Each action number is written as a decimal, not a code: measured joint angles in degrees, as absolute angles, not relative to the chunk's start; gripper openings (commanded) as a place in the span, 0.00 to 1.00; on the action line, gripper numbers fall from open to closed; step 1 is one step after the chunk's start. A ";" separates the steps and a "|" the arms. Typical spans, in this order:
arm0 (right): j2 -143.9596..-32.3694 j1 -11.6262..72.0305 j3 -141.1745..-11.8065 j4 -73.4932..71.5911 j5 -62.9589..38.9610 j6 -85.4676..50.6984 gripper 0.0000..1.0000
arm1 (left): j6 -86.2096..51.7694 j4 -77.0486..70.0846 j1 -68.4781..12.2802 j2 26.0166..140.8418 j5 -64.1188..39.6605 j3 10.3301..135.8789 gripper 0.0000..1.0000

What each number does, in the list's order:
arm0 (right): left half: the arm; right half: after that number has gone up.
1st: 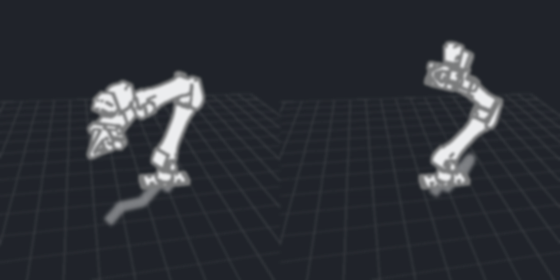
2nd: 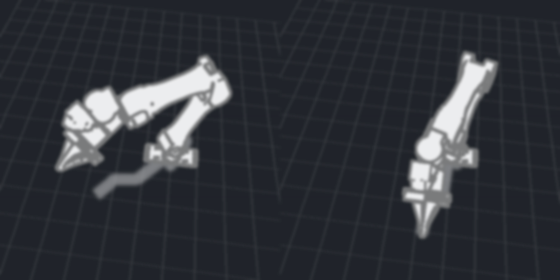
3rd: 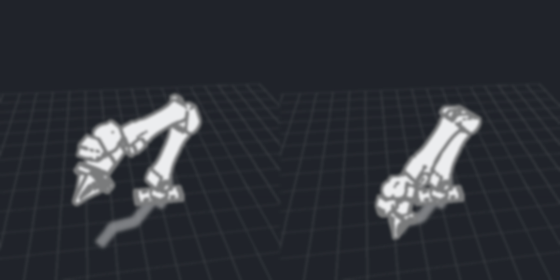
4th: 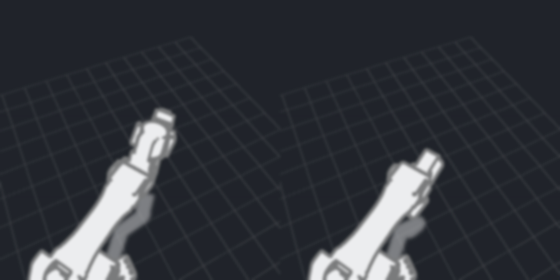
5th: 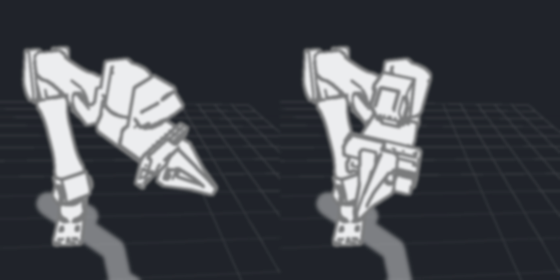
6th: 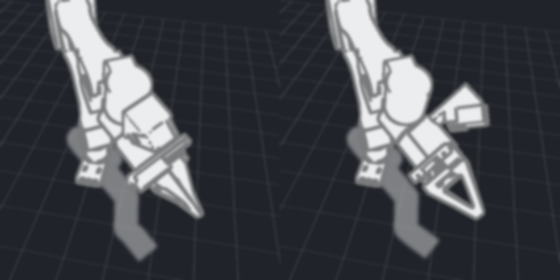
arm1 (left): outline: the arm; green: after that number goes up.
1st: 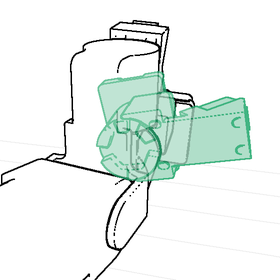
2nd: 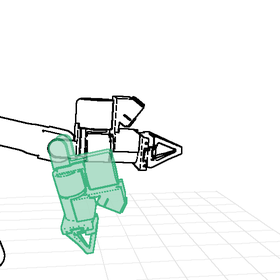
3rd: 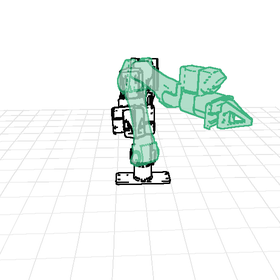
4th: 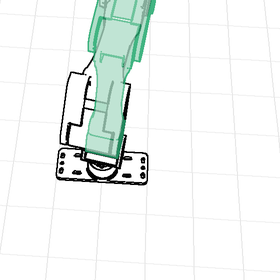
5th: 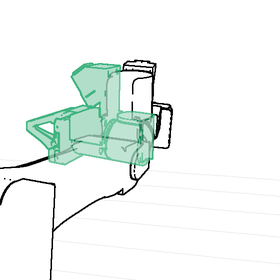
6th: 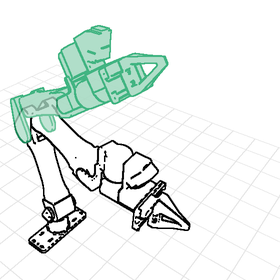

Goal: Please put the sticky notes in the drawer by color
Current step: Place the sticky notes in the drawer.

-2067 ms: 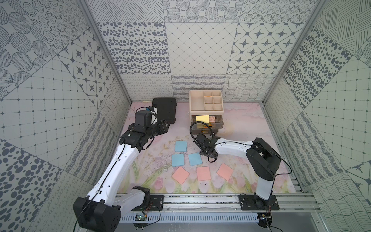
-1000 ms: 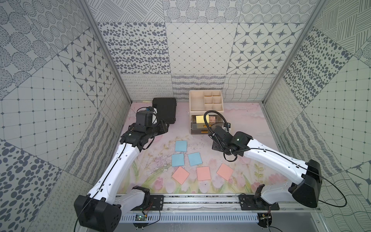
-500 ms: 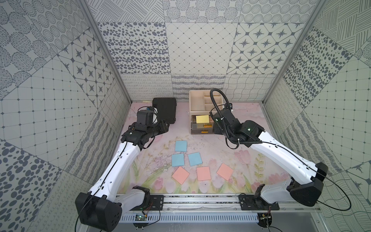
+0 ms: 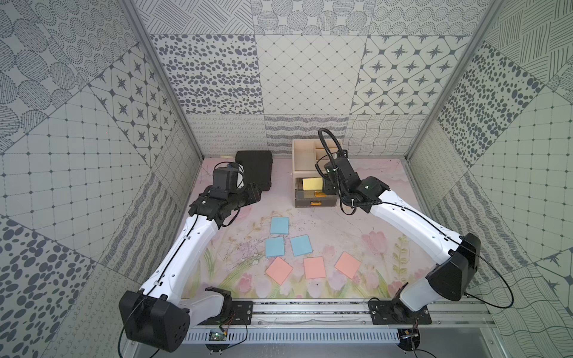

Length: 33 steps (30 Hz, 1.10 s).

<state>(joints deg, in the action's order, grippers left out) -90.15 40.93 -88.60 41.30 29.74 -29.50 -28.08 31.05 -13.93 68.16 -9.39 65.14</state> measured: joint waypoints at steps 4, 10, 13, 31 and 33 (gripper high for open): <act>-90.41 40.27 -88.53 38.87 29.65 -28.18 0.63 | -28.08 31.07 -13.93 68.75 -9.02 65.14 0.53; -91.22 39.90 -88.25 35.31 30.06 -26.09 0.64 | -28.08 31.05 -13.93 69.60 -8.60 65.19 0.53; -91.77 39.88 -87.18 33.21 30.35 -25.12 0.64 | -28.08 31.07 -13.93 69.89 -8.54 65.19 0.53; -90.35 40.05 -81.06 25.47 33.15 -23.66 0.64 | -28.03 31.05 -13.89 70.26 -8.16 65.23 0.53; -89.73 40.10 -79.75 25.41 33.15 -23.79 0.64 | -28.05 31.05 -13.89 70.48 -8.16 65.23 0.53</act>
<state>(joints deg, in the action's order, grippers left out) -89.73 40.10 -79.75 25.41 33.15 -23.79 -28.05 31.05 -13.89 70.48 -8.16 65.23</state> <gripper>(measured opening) 0.645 0.532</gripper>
